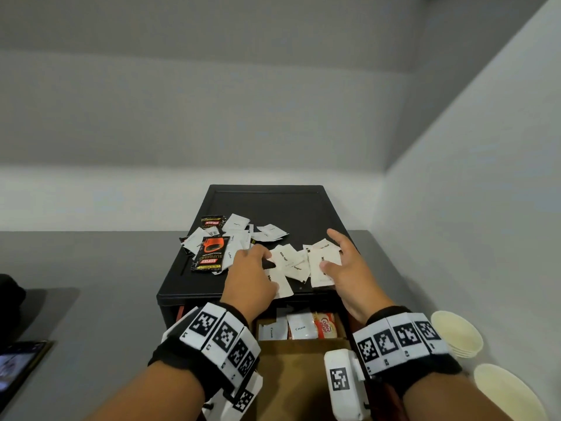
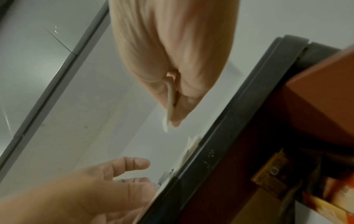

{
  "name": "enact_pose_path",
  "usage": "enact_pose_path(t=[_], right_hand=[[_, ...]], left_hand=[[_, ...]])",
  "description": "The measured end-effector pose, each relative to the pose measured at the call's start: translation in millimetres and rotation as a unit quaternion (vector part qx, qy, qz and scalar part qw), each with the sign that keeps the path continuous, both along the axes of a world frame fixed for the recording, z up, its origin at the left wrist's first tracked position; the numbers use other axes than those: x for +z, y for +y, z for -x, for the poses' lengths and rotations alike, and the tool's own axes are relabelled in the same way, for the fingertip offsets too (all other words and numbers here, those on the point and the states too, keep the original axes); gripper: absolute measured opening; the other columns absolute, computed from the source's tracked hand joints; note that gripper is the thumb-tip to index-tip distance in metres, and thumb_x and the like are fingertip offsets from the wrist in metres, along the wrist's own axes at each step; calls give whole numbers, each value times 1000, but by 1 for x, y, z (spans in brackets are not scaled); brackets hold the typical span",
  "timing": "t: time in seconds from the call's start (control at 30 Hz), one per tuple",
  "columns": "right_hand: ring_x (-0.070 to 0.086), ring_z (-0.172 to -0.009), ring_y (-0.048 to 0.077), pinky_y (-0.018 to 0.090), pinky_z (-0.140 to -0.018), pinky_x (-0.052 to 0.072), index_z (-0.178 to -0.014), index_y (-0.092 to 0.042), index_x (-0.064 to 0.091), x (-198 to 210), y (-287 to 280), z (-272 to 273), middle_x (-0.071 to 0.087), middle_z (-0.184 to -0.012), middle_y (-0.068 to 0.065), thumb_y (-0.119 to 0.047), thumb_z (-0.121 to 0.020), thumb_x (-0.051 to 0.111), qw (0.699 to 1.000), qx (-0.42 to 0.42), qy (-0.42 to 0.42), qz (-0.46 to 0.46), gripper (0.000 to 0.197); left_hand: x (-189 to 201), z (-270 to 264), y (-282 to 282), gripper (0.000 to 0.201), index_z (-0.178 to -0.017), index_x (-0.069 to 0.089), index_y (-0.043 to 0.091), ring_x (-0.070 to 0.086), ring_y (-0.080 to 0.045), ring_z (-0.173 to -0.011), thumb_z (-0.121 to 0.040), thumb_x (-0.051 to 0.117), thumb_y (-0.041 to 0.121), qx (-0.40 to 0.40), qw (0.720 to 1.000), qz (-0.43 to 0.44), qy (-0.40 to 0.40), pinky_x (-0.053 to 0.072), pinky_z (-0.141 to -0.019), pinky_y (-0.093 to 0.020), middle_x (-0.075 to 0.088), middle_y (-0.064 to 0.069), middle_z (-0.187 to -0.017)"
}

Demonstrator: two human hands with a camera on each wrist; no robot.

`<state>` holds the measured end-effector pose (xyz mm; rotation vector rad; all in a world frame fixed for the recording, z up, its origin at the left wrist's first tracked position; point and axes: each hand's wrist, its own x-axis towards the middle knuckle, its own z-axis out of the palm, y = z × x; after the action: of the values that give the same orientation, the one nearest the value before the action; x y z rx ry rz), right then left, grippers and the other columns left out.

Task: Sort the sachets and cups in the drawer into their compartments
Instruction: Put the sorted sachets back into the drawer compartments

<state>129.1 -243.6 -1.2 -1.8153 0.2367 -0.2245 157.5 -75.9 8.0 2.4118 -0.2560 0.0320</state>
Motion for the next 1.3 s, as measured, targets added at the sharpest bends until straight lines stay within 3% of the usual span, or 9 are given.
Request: enact_pose_path(t=[0.23, 0.43, 0.5, 0.6, 0.67, 0.77, 0.9, 1.07, 1.3], right_hand=[[54, -121, 22, 47, -97, 49, -102, -49, 51, 7, 16, 5, 56, -130, 1, -11, -90, 59, 1000, -2, 0, -13, 41], [65, -92, 11, 34, -90, 53, -103, -25, 59, 15, 28, 12, 67, -94, -5, -6, -91, 57, 1000, 24, 2, 12, 23], [66, -91, 15, 30, -86, 54, -96, -22, 63, 18, 34, 11, 70, -94, -1, -8, -90, 59, 999, 31, -1, 31, 15], [64, -81, 10, 22, -76, 52, -100, -12, 67, 19, 44, 5, 67, -86, -2, -14, -84, 68, 997, 47, -6, 65, 16], [56, -70, 6, 17, -67, 46, -93, -15, 67, 21, 54, 2, 60, -75, -6, -18, -83, 70, 989, 71, -11, 128, 12], [60, -79, 19, 28, -70, 48, -86, -10, 70, 26, 63, -10, 67, -85, 5, -24, -91, 56, 971, 28, -25, 236, 20], [42, -123, 32, 42, -99, 36, -128, -21, 53, 29, 59, -30, 46, -132, 9, -41, -95, 45, 928, -57, 97, 354, 40], [29, -134, 31, 49, -103, 28, -136, -19, 42, 23, 63, -43, 34, -143, 7, -55, -87, 51, 873, -43, 225, 431, 61], [39, -123, 32, 46, -101, 31, -112, -22, 64, 15, 53, -45, 47, -127, 6, -26, -94, 47, 940, -133, 114, 292, 26]], left_hand=[[0, 0, 1, 60, -126, 43, 22, 51, -21, -114, -75, 75, 16, 6, 998, -1, 61, 49, -92, -29, 56, -4, -119], [1, 14, 3, 38, -111, 49, 21, 55, -3, -74, -84, 66, 3, -29, 975, 217, 33, 45, -53, -7, 61, -1, -102], [5, 20, 3, 26, -112, 53, 17, 63, -13, -77, -90, 58, 4, 3, 924, 369, 101, 54, -64, -21, 65, -4, -96], [6, 27, 3, 14, -105, 57, 19, 63, -21, -83, -99, 44, 18, 81, 787, 561, 243, 51, -64, -35, 66, -8, -97], [2, 32, 4, 18, -113, 55, 18, 62, -21, -89, -99, 46, 23, 79, 763, 581, 274, 49, -63, -33, 65, -10, -106], [-4, 37, 7, 20, -113, 48, 13, 60, -21, -82, -96, 45, 2, 89, 765, 581, 262, 48, -61, -30, 61, -11, -99], [-5, 39, 18, 19, -108, 47, 11, 56, -22, -76, -94, 45, -2, 140, 750, 587, 272, 45, -60, -31, 56, -10, -89], [-11, 41, 30, 22, -112, 47, 10, 55, -23, -76, -93, 44, -1, 157, 718, 612, 293, 41, -59, -32, 57, -11, -88], [-8, 41, 45, 11, -92, 51, 5, 57, -23, -76, -94, 42, -1, 142, 647, 673, 329, 40, -62, -31, 60, -14, -86]])
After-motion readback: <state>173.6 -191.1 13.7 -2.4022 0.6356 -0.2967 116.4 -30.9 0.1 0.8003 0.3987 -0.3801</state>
